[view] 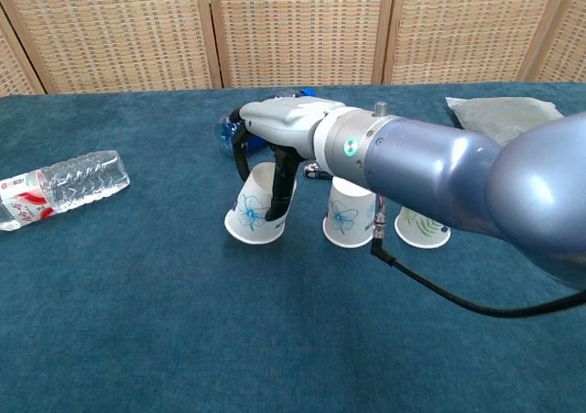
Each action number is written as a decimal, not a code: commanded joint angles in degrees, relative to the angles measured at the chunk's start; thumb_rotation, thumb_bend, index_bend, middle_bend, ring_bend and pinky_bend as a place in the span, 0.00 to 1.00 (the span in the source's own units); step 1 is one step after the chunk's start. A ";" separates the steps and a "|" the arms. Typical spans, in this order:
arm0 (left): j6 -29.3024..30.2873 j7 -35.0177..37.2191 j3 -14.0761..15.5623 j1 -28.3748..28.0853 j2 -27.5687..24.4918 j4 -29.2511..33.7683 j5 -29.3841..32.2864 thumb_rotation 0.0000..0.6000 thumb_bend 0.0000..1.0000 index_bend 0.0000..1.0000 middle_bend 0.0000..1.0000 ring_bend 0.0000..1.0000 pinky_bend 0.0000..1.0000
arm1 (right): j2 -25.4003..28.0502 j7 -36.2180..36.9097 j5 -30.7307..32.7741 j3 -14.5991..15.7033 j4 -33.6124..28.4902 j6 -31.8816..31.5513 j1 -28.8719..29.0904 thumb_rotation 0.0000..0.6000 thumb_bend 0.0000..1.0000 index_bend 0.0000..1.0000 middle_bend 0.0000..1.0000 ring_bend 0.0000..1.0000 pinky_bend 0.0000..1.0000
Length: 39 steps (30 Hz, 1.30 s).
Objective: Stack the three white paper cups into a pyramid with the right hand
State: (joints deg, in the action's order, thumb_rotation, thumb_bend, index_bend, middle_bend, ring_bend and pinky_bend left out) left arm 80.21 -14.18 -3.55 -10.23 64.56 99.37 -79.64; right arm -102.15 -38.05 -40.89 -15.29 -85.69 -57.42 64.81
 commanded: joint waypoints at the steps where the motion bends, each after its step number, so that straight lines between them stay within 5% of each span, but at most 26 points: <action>1: 0.21 0.09 0.04 0.09 -0.12 0.16 -0.22 1.00 0.14 0.03 0.00 0.00 0.17 | 1.12 -1.81 -0.54 -0.36 -3.35 -2.23 -0.11 1.00 0.15 0.52 0.01 0.00 0.13; 20: 3.15 0.57 1.28 1.49 -1.37 2.23 -4.71 1.00 0.14 0.03 0.00 0.00 0.17 | 15.90 -12.90 -2.45 0.83 -26.24 -17.34 -5.57 1.00 0.15 0.52 0.01 0.00 0.13; 29: 4.35 -0.57 1.81 2.07 -1.37 2.98 -6.51 1.00 0.14 0.03 0.00 0.00 0.17 | 20.23 -14.22 -1.95 5.46 -27.47 -17.79 -8.91 1.00 0.15 0.52 0.01 0.00 0.13; 39: 4.21 -1.66 2.12 2.16 -1.10 3.29 -7.31 1.00 0.14 0.03 0.00 0.00 0.17 | 20.02 -14.79 -1.66 6.15 -25.15 -16.18 -9.09 1.00 0.15 0.53 0.01 0.00 0.13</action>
State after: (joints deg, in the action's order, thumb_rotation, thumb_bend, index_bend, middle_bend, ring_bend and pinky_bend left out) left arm 84.43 -15.83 -1.43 -8.08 63.45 102.67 -86.95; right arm -82.08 -52.79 -42.61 -9.10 -110.89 -73.65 55.68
